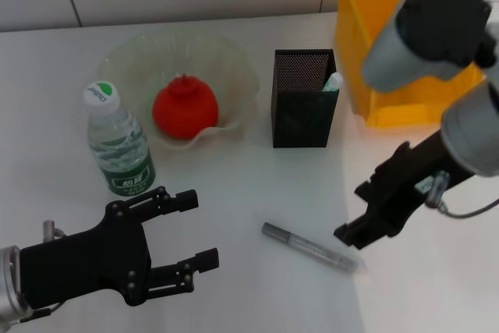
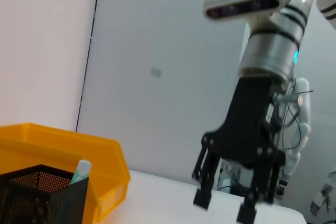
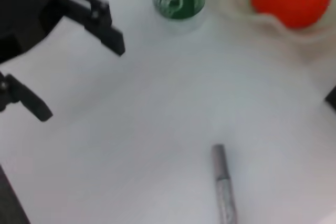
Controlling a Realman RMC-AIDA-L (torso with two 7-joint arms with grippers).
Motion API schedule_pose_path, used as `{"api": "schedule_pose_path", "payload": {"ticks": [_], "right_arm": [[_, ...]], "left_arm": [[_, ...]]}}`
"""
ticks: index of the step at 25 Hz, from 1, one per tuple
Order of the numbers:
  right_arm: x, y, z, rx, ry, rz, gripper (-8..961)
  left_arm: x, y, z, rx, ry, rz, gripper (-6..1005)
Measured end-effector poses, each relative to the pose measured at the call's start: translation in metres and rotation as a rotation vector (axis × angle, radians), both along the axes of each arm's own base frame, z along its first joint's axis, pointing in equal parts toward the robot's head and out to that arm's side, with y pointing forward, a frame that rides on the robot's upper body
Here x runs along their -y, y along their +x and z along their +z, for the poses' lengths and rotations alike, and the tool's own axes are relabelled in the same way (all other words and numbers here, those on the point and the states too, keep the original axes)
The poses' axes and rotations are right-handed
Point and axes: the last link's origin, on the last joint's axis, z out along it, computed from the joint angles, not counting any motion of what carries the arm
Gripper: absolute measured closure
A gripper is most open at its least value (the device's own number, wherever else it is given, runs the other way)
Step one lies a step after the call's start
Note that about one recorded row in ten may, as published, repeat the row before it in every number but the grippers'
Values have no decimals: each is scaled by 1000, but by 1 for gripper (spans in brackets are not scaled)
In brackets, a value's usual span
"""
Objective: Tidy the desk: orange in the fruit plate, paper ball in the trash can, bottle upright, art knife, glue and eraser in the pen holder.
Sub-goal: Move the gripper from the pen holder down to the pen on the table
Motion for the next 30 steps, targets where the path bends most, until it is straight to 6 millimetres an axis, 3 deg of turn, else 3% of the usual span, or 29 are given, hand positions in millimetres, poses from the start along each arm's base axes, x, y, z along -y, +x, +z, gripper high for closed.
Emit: {"api": "schedule_pose_path", "payload": {"ticks": [12, 30], "right_arm": [[-6, 19, -33, 81, -8, 9, 359], [-21, 22, -60, 121, -30, 16, 455]], "left_arm": [[-4, 5, -1, 2, -3, -17, 184], [-12, 8, 2, -8, -4, -27, 184]]}}
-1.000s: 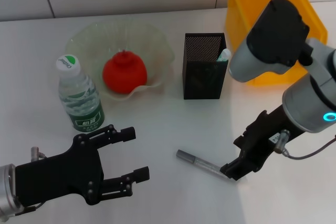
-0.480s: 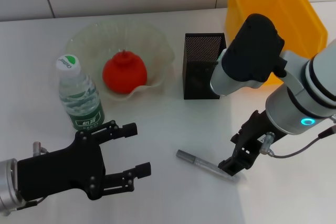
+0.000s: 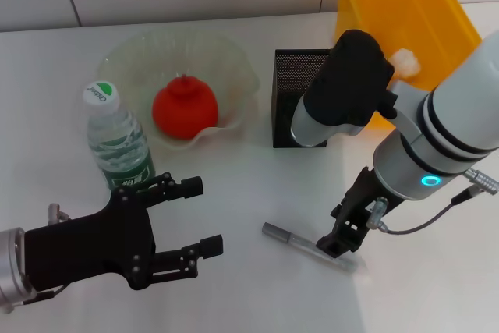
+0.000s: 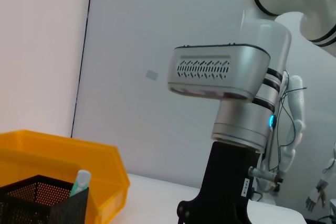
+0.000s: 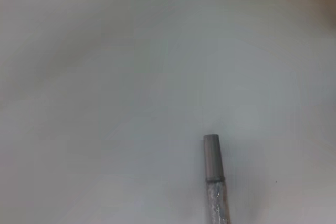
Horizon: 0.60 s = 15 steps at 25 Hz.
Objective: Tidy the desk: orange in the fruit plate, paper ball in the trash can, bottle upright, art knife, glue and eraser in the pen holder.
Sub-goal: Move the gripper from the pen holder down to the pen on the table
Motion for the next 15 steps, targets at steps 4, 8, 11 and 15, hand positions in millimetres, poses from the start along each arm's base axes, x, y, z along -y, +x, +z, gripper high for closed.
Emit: {"api": "schedule_pose_path", "payload": {"ticks": [4, 8, 11, 15], "right_arm": [[-1, 2, -7, 11, -11, 0, 455], [-2, 1, -8, 7, -6, 4, 456], [-2, 1, -9, 6, -6, 1, 456], [2, 0, -14, 19, -28, 12, 480]], "left_arm": [[-1, 0, 1, 1, 4, -1, 184], [-2, 1, 1, 2, 5, -4, 184], [-2, 1, 1, 2, 4, -3, 184], [-2, 2, 1, 4, -1, 0, 184]]}}
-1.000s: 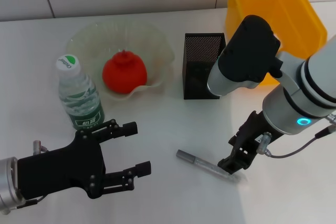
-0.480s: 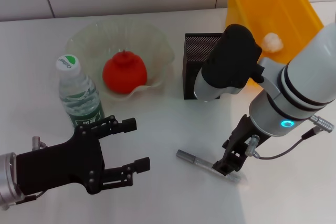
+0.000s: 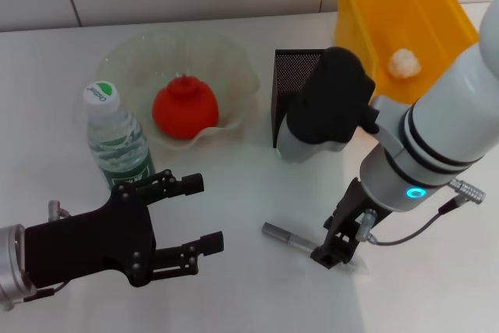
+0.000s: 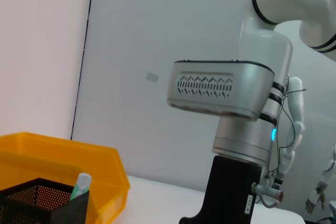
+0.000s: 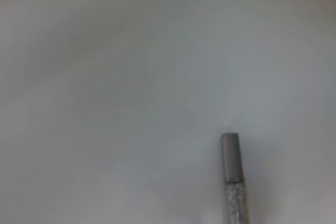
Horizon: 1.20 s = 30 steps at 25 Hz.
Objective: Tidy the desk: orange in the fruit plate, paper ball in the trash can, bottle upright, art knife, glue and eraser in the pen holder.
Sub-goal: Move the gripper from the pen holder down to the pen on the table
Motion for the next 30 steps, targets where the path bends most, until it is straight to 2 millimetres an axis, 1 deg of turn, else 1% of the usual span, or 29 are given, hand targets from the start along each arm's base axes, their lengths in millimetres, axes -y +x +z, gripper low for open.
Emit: {"api": "schedule_pose_path", "payload": {"ticks": [3, 11, 30], "right_arm": [[3, 0, -8, 18, -22, 7, 496], [6, -2, -13, 29, -26, 11, 534], [5, -1, -16, 40, -15, -9, 625]], "left_arm": [[1, 0, 0, 1, -3, -2, 184], [1, 0, 0, 1, -7, -6, 184], [5, 0, 1, 9, -12, -20, 184]]}}
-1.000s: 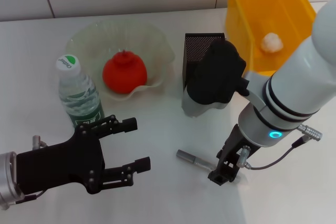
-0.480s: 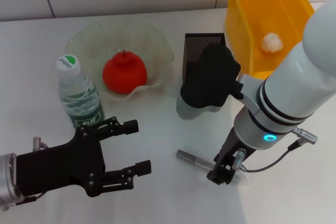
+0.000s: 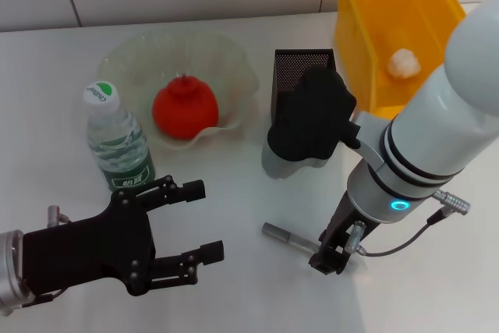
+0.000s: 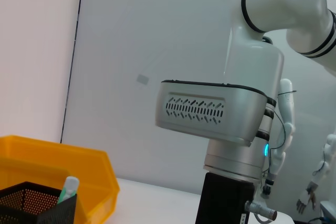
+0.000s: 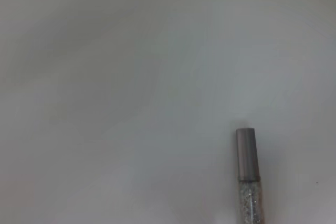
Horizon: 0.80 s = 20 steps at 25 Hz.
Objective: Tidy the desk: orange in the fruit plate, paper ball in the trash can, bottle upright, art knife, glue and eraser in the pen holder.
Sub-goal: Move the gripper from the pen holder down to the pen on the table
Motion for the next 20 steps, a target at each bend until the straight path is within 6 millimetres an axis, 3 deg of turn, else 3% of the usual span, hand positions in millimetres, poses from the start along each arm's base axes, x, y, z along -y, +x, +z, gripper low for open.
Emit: {"api": "schedule_pose_path", "payload": {"ticks": [20], "right_arm": [[-4, 4, -4, 19, -5, -8, 639]], "left_arm": [[-1, 2, 0, 0, -2, -8, 184]]}}
